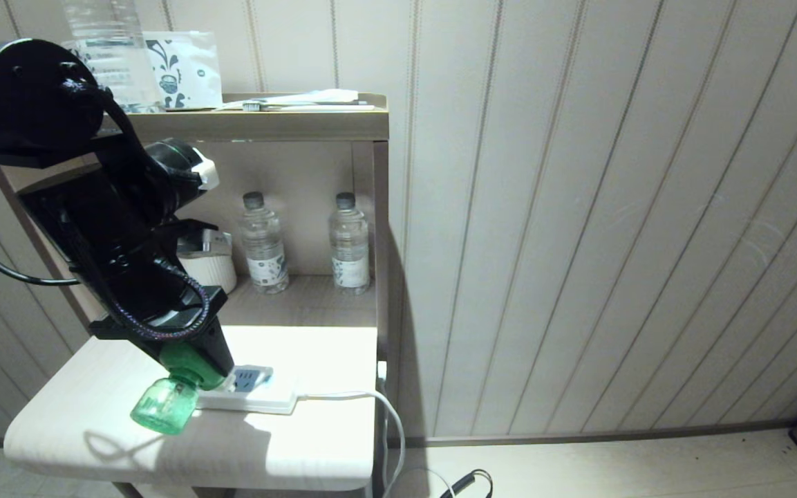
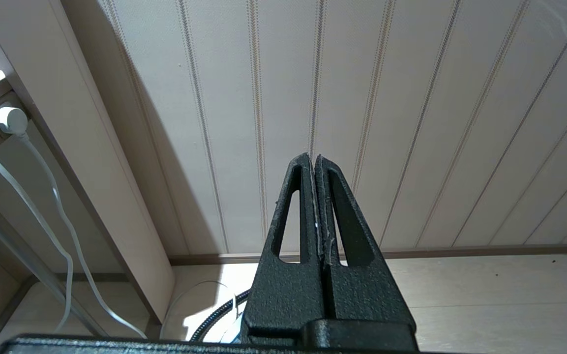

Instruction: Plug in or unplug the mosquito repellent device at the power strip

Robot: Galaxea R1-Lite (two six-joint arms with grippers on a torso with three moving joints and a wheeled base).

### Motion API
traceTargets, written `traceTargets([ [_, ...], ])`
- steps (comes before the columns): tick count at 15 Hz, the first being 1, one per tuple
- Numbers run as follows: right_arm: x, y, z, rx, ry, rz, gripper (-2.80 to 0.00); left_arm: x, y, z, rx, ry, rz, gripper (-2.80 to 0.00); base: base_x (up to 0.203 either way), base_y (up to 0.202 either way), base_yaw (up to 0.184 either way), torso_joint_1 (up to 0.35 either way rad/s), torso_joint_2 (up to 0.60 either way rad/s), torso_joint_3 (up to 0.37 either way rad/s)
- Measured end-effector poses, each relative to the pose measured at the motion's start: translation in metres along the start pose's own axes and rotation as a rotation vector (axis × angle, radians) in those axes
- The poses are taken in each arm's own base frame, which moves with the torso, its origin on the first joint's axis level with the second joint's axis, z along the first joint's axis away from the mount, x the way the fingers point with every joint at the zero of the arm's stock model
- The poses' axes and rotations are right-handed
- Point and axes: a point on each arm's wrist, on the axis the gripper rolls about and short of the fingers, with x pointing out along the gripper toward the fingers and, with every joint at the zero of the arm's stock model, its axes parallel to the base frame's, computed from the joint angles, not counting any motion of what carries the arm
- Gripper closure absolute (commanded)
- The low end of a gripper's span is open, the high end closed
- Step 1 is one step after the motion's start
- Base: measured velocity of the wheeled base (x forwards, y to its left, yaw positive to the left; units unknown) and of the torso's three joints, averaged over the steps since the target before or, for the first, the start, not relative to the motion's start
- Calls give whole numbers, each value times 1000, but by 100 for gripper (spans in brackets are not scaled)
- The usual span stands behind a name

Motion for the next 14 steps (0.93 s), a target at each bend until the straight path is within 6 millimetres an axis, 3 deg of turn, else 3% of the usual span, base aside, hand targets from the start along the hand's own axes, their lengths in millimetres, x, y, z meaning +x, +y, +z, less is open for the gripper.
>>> traceTargets([
  [6, 0, 0, 0, 0, 0, 0, 0, 6, 23, 10, -38, 2, 74, 0, 0, 0, 0, 0, 0, 0],
  [14, 0, 0, 0, 0, 1, 0, 0, 23, 9, 25, -2, 4, 70, 0, 0, 0, 0, 0, 0, 0],
])
